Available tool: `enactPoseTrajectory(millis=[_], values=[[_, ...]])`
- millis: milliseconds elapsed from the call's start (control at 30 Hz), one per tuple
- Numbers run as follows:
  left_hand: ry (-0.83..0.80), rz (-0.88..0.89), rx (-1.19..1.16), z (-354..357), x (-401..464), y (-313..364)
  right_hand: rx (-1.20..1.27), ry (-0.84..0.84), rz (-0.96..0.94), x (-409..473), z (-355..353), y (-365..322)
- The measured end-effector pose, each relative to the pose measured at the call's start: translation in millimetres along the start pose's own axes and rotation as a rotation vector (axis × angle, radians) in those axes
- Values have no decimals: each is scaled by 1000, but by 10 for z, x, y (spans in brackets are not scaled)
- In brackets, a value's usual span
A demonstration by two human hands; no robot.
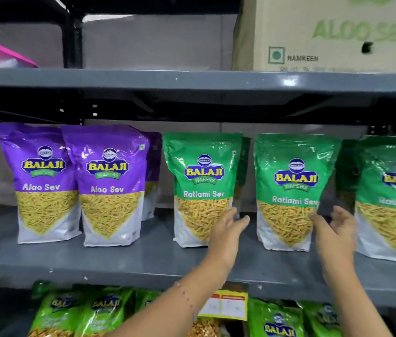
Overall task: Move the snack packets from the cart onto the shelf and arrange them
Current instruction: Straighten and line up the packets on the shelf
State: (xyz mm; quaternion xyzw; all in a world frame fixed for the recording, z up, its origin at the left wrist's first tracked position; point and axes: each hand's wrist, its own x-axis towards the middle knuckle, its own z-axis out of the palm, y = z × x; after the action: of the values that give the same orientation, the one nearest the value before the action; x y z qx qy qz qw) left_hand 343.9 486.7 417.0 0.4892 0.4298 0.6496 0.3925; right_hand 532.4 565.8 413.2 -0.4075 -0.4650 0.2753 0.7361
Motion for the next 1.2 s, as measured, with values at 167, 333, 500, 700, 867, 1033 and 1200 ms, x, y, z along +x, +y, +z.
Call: enactPoseTrajectory(millis=[167, 333, 500, 700, 867, 1033, 1200], values=[[74, -145, -84, 532, 149, -142, -58, -325, 127, 74, -86, 199], [103, -188, 40, 752, 175, -180, -111, -462, 127, 8, -153, 233], [123, -98, 187, 982, 172, -231, -116, -398, 120, -9, -253, 174], [147, -73, 213, 1118, 140, -317, 11, -340, 87, 6, -259, 161], [168, -61, 298, 1159, 142, -360, 32, -339, 84, 30, -267, 180], [146, -33, 247, 1131, 95, -307, -13, -311, 75, 13, -266, 180], [246, 438, 148, 610, -185, -86, -50, 19, -257, -392, -129, 12]])
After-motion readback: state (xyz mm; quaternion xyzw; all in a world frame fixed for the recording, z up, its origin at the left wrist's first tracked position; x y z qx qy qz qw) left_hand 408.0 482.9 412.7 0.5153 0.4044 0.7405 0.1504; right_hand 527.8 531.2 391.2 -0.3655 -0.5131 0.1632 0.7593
